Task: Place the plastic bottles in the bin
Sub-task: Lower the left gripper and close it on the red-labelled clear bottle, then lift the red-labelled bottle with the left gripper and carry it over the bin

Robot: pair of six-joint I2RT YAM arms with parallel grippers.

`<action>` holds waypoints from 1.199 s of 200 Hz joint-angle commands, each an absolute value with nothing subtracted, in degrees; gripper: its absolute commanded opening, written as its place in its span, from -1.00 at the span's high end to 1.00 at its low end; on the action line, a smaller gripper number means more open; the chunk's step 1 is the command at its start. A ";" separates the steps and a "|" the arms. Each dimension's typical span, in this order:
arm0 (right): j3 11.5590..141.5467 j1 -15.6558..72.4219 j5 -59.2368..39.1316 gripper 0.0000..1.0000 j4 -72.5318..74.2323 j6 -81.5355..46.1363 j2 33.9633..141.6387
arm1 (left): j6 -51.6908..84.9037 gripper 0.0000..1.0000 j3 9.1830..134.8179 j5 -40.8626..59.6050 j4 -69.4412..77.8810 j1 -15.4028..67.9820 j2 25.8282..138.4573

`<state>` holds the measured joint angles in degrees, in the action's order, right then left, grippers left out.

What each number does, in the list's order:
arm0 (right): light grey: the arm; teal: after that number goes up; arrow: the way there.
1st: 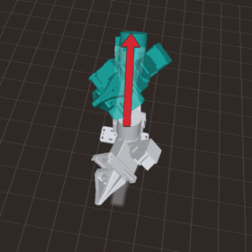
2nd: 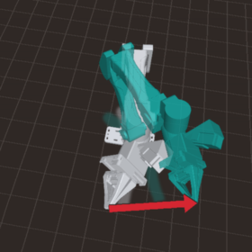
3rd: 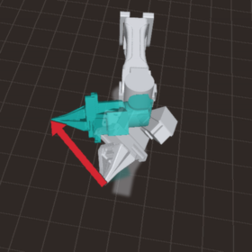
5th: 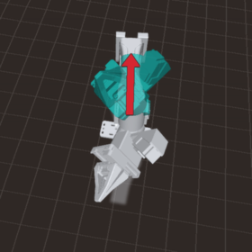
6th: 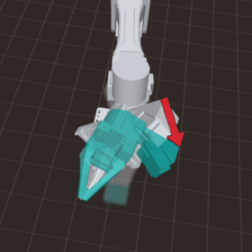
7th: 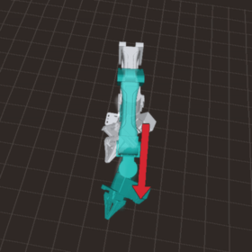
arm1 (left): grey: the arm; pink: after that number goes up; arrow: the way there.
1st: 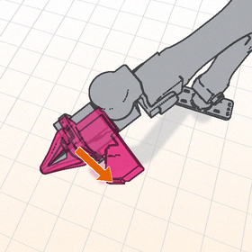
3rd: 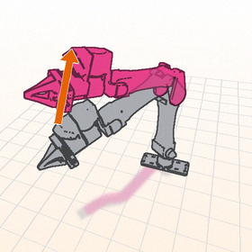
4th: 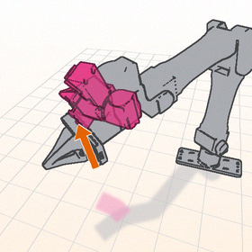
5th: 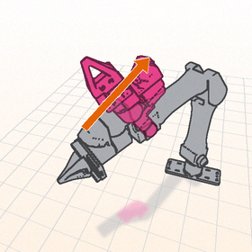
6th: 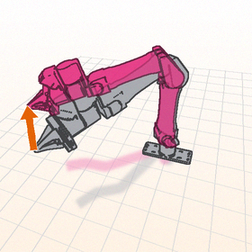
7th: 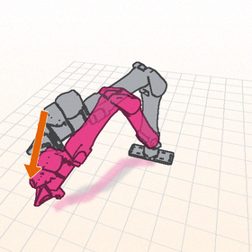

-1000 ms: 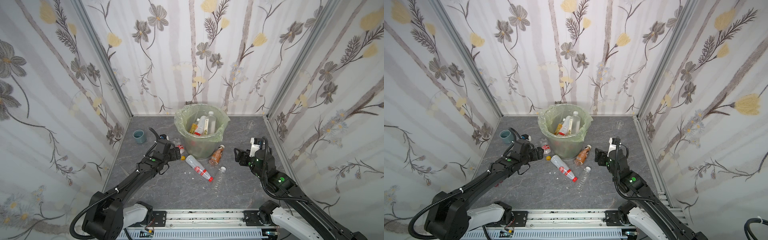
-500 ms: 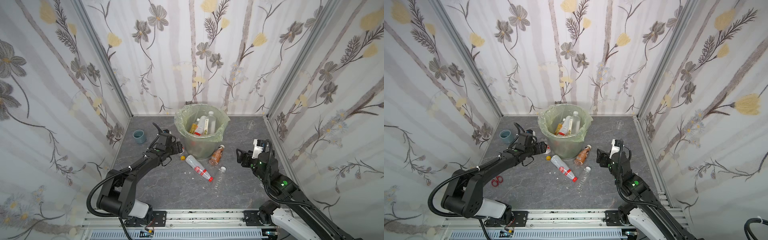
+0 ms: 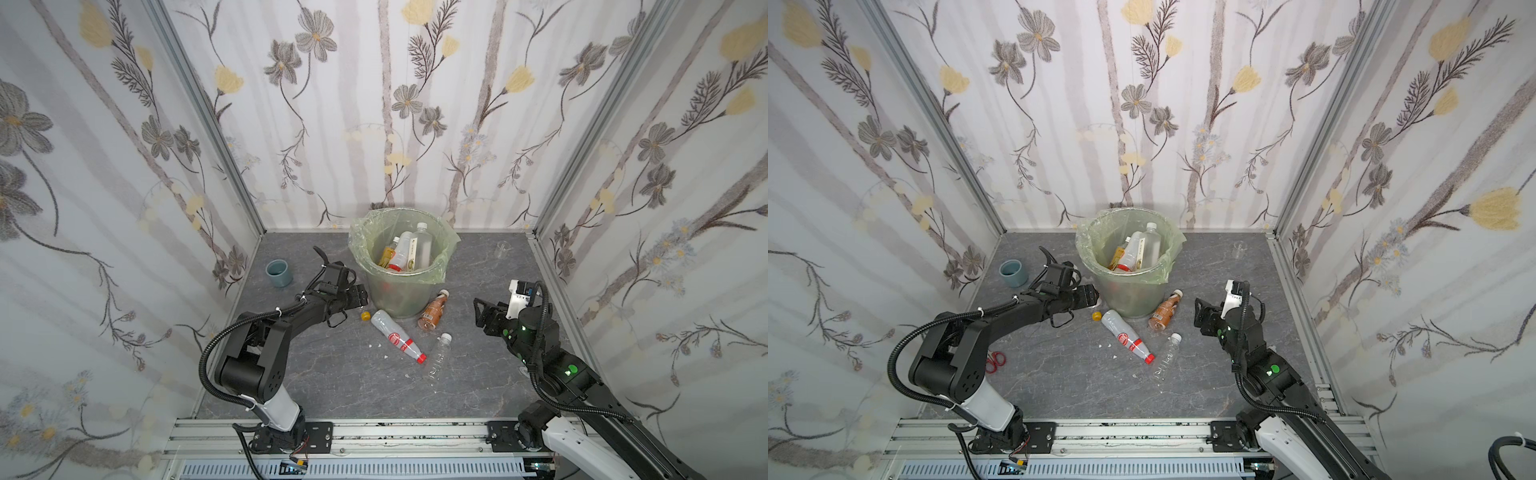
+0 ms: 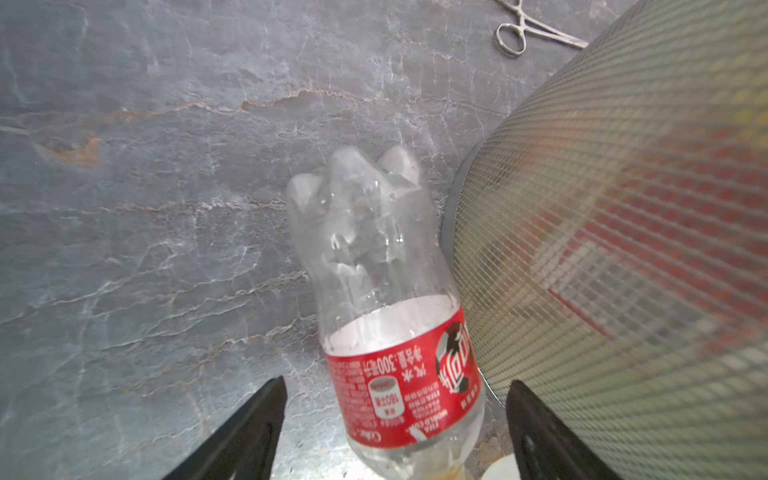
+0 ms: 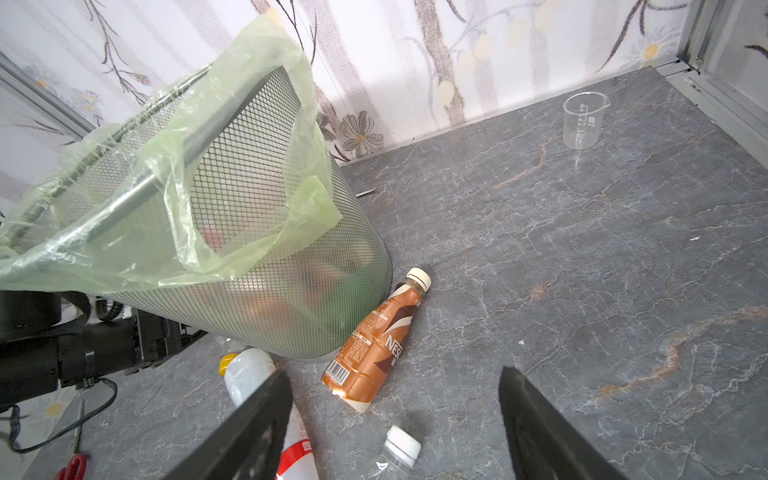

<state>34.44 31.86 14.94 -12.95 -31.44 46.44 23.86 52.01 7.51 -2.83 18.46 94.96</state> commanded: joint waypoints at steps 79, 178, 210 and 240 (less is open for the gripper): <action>34.54 31.78 15.05 -0.58 -12.49 -32.38 46.57 | 24.88 -0.61 53.06 8.04 -0.19 16.66 100.48; 34.34 31.77 15.15 -0.58 -12.57 -33.02 46.05 | 24.33 -0.26 52.83 9.56 0.88 15.82 101.19; 34.37 31.76 15.20 -0.58 -12.57 -33.04 46.23 | 24.26 -0.20 52.37 9.84 0.94 15.81 100.52; 34.28 31.73 15.11 -0.58 -12.52 -32.97 46.58 | 24.26 -0.17 51.04 9.57 0.89 15.71 97.96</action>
<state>34.44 31.75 14.96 -12.99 -32.51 46.22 24.23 51.96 9.65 -0.27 15.81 99.88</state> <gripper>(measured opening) 0.788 0.605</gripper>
